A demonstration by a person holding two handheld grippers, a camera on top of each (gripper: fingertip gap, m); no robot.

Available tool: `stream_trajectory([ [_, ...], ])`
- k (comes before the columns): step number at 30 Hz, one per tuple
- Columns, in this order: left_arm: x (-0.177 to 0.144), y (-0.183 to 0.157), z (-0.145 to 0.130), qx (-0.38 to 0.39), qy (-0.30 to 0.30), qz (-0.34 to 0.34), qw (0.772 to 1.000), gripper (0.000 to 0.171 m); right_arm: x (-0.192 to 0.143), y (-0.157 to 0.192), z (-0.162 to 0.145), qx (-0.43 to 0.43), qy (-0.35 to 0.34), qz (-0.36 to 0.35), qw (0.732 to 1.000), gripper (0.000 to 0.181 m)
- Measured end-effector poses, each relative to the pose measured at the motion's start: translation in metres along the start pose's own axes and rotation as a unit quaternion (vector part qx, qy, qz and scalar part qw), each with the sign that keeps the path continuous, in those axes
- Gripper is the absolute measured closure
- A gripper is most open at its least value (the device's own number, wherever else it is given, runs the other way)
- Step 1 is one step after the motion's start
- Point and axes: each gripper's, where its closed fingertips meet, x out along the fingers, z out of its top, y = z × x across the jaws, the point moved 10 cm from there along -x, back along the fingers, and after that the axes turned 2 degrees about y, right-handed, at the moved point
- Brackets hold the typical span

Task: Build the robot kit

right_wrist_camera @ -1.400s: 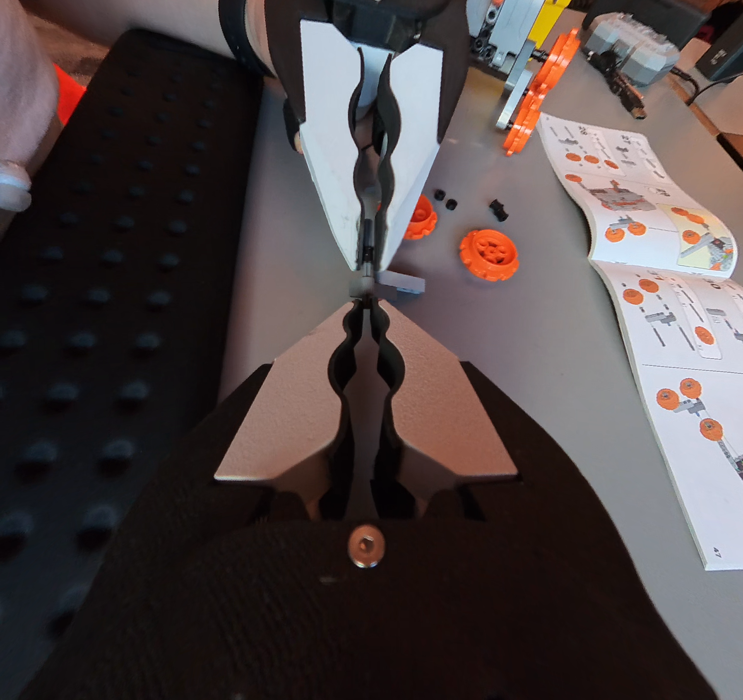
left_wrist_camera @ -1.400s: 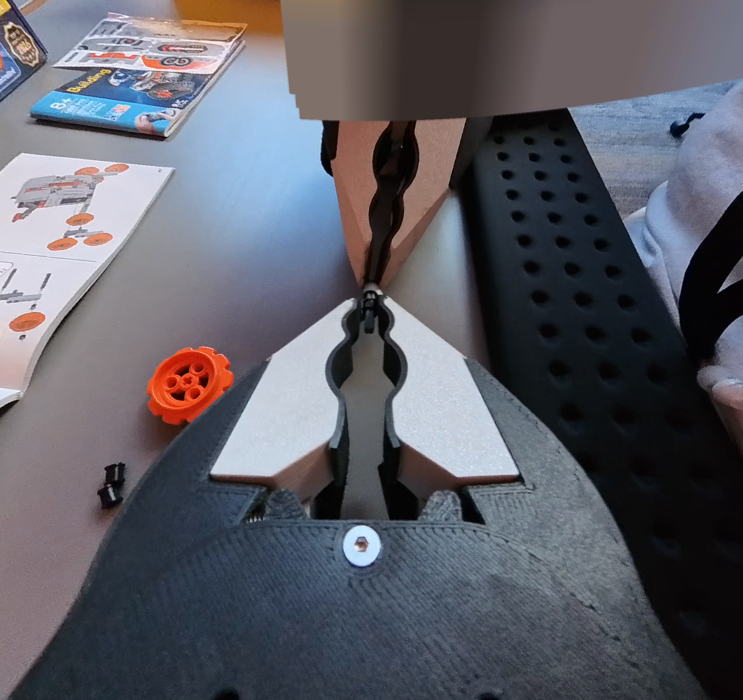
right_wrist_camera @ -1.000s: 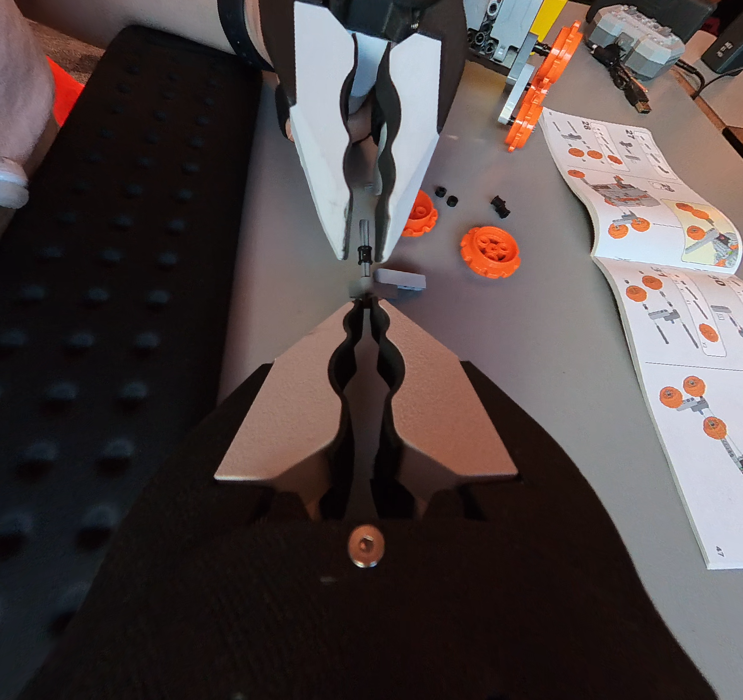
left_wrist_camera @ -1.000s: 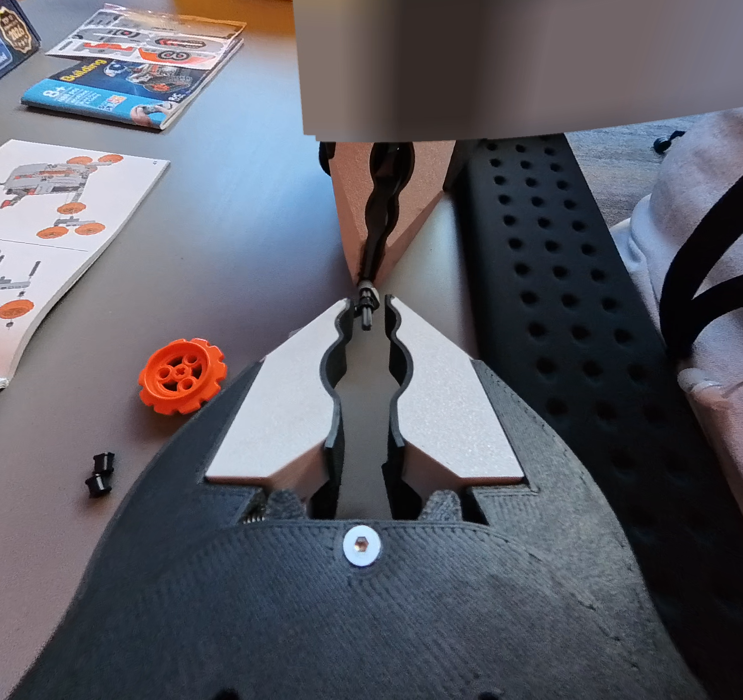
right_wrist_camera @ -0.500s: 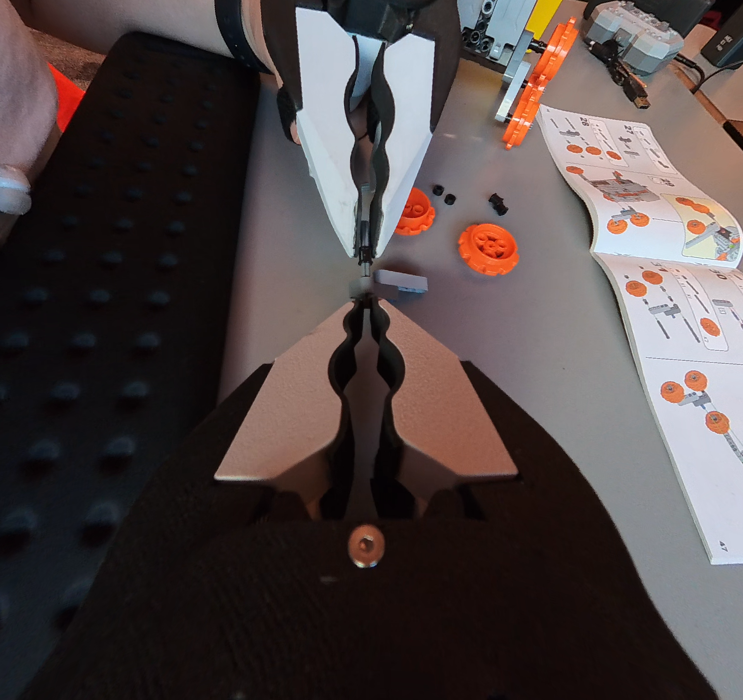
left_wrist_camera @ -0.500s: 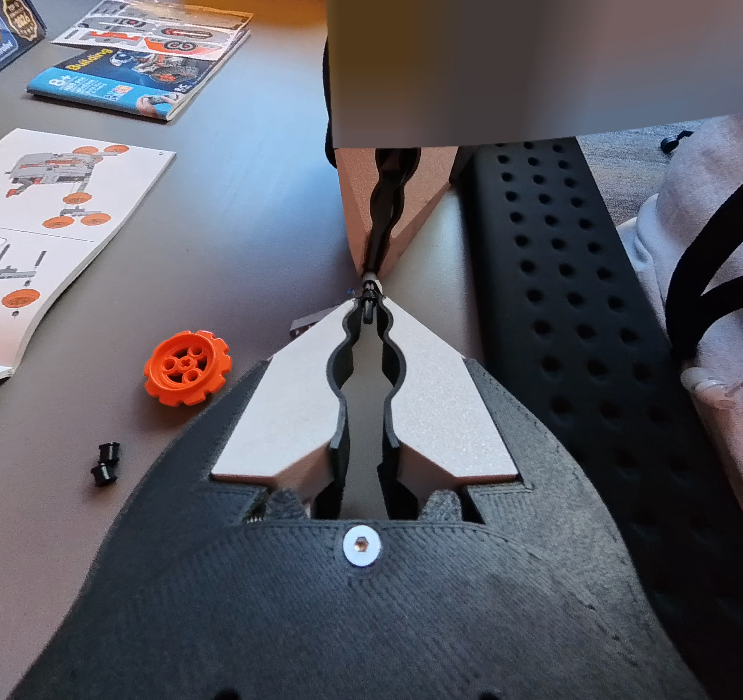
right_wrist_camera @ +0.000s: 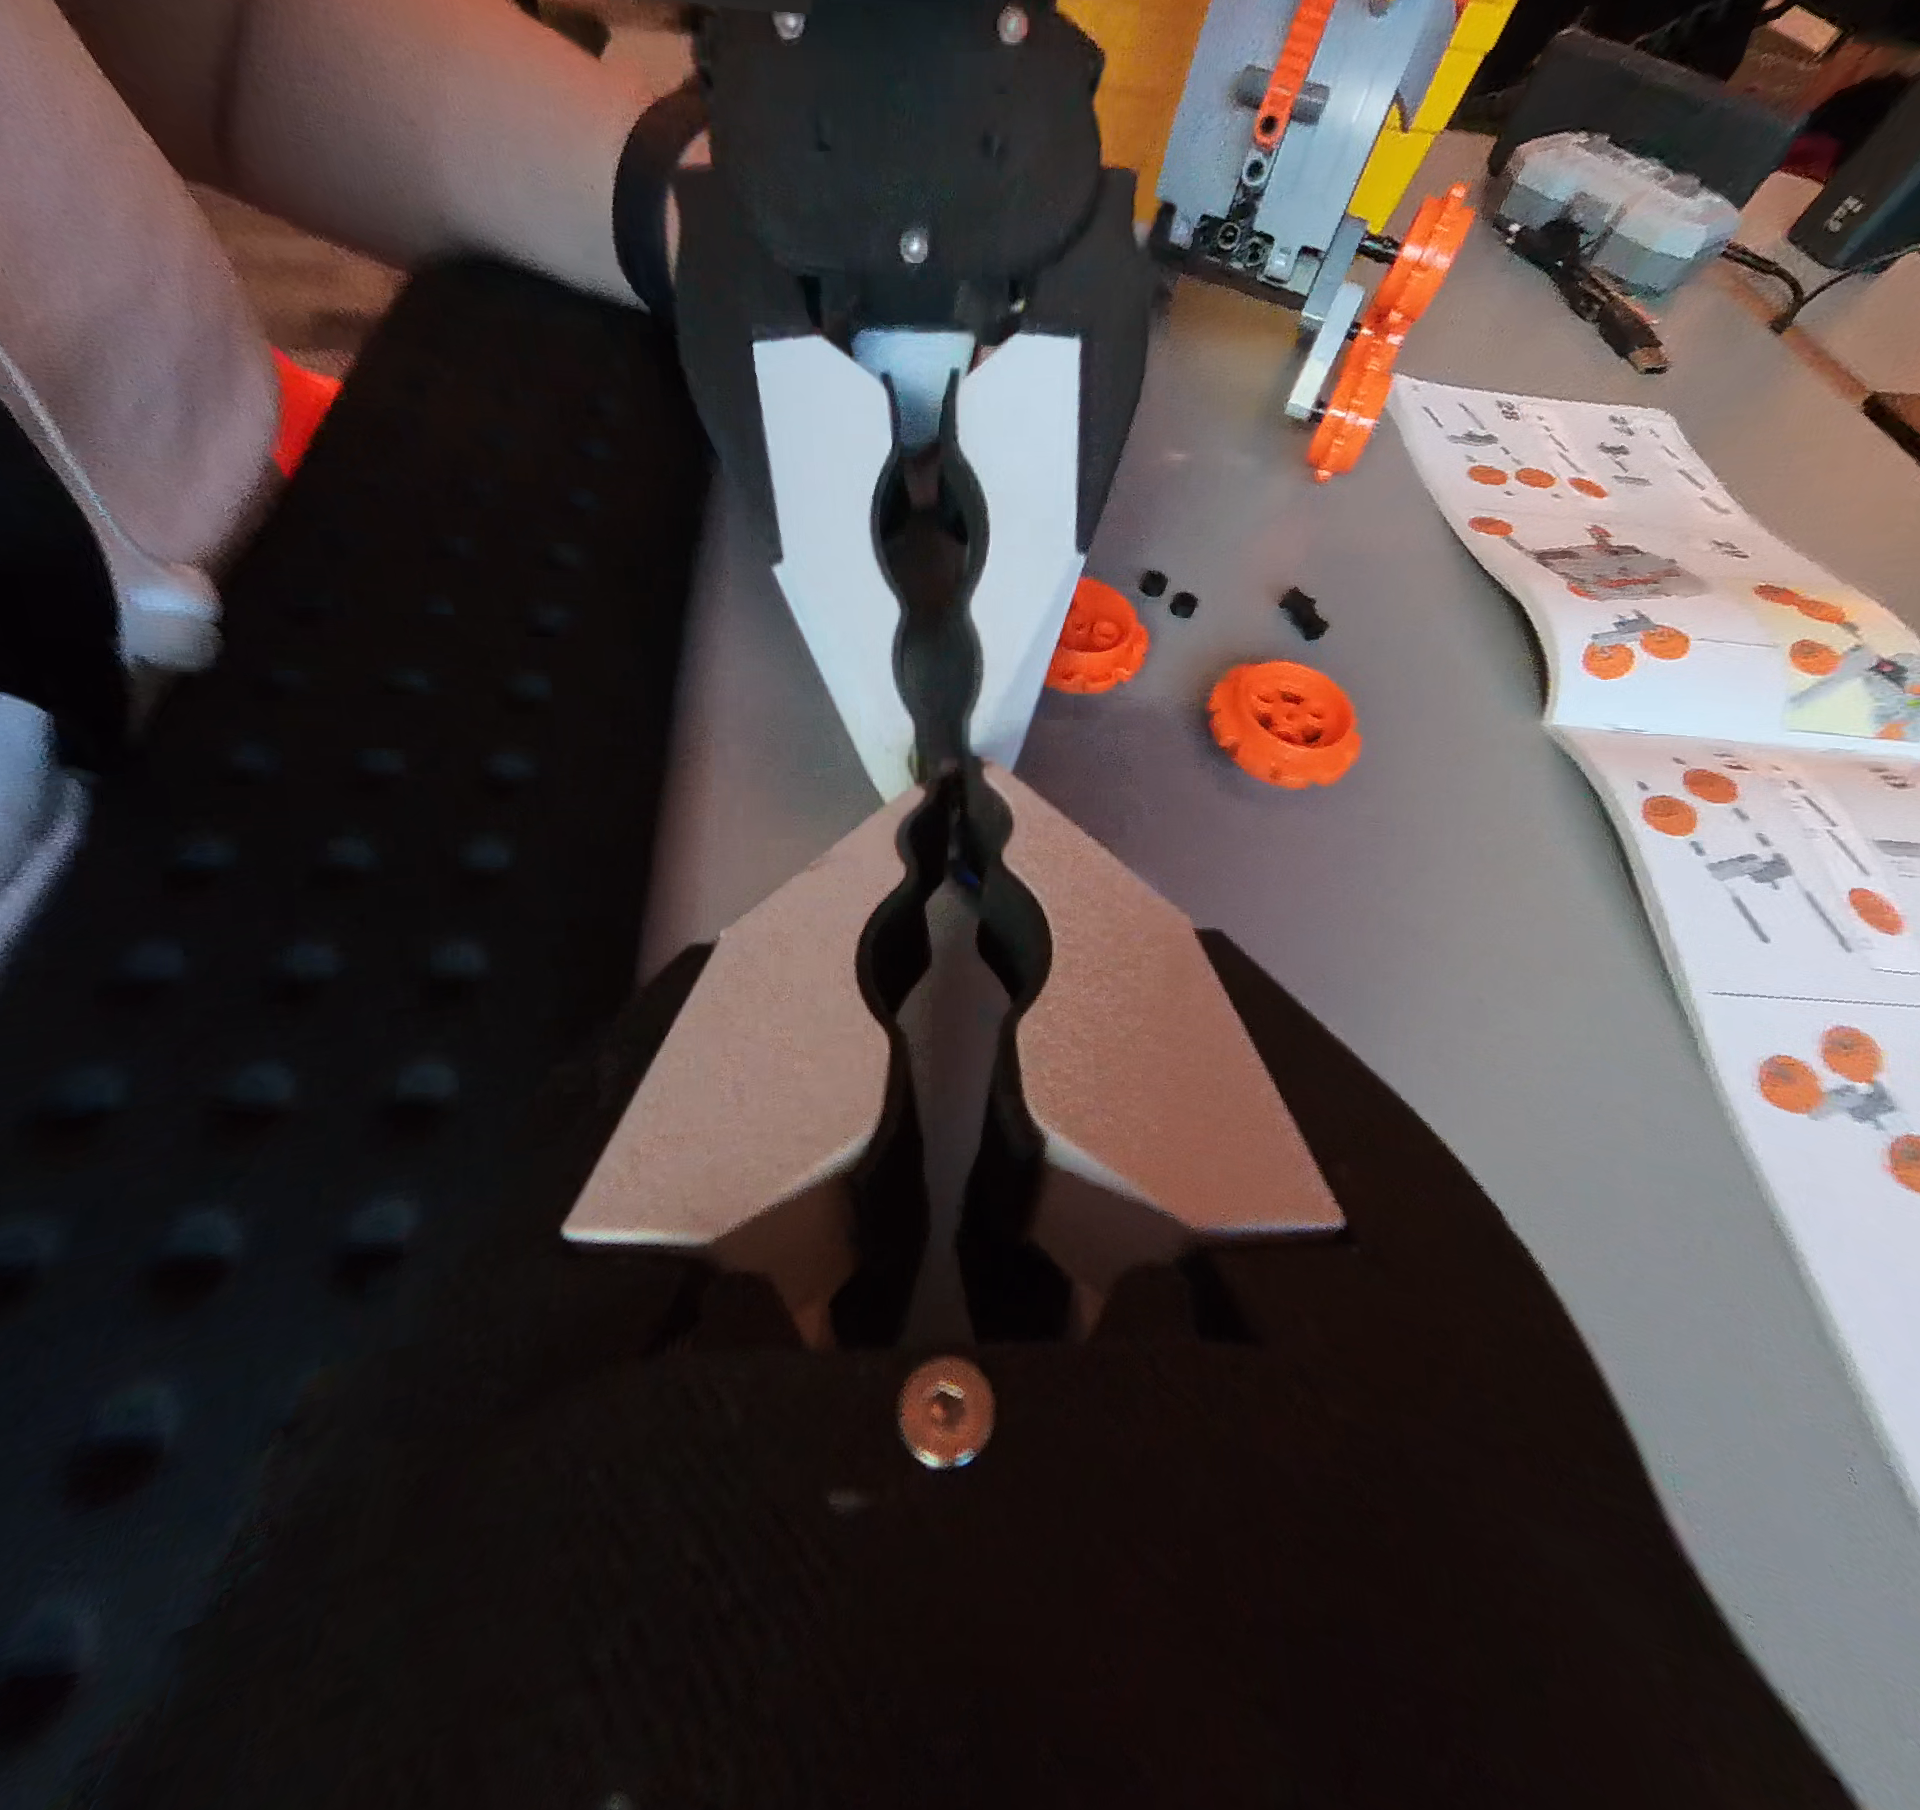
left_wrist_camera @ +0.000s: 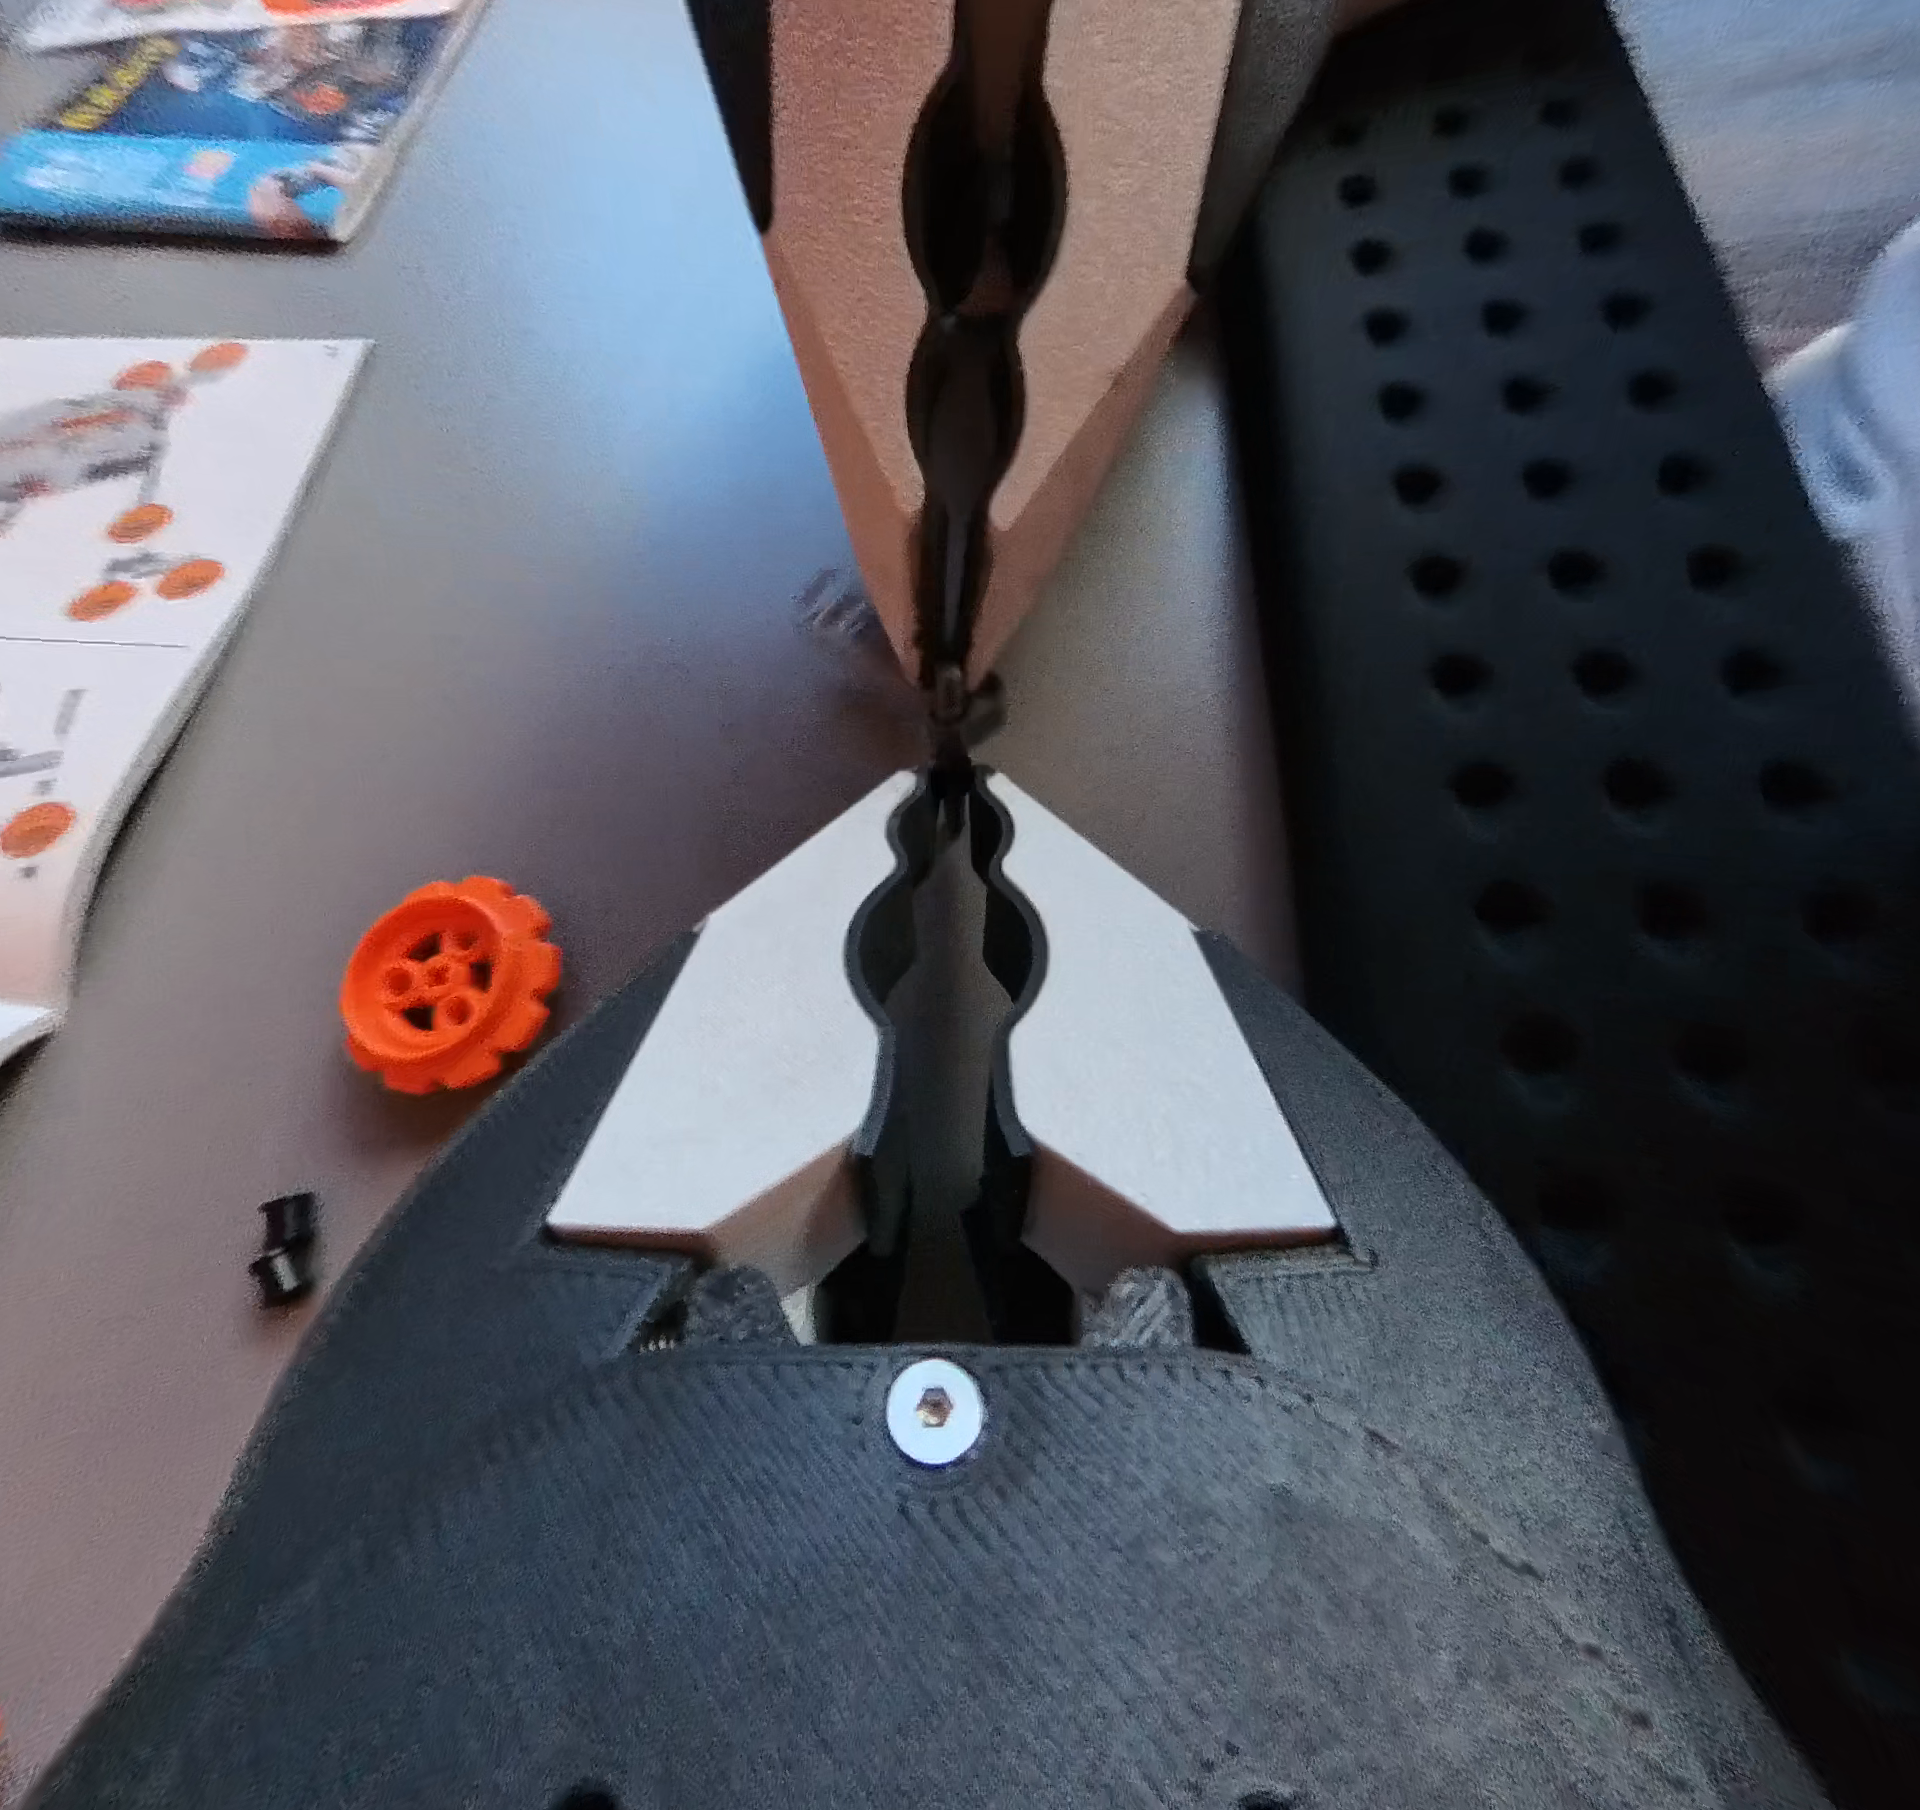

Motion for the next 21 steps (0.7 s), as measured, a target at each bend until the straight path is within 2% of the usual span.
stream_trajectory([
  [2,-0.001,0.003,-0.001,-0.013,0.001,0.009,1.0,0.167,-0.001,-0.002,-0.001,-0.04,0.028,-0.045,0.998,0.178],
  [6,-0.004,0.005,-0.001,-0.025,-0.014,-0.004,1.0,0.167,-0.009,-0.004,-0.013,-0.031,0.057,-0.025,0.998,0.181],
  [12,-0.006,0.009,-0.002,-0.027,-0.019,0.002,0.999,0.167,-0.01,-0.011,-0.013,-0.007,0.044,-0.012,0.999,0.181],
  [16,-0.009,0.011,-0.002,-0.027,-0.029,0.01,0.999,0.167,-0.014,-0.016,-0.013,0.025,0.02,0.014,0.999,0.165],
  [21,-0.007,0.008,-0.002,-0.003,-0.019,0.016,1.0,0.167,-0.013,-0.019,-0.011,0.004,0.009,0.011,1.0,0.166],
])
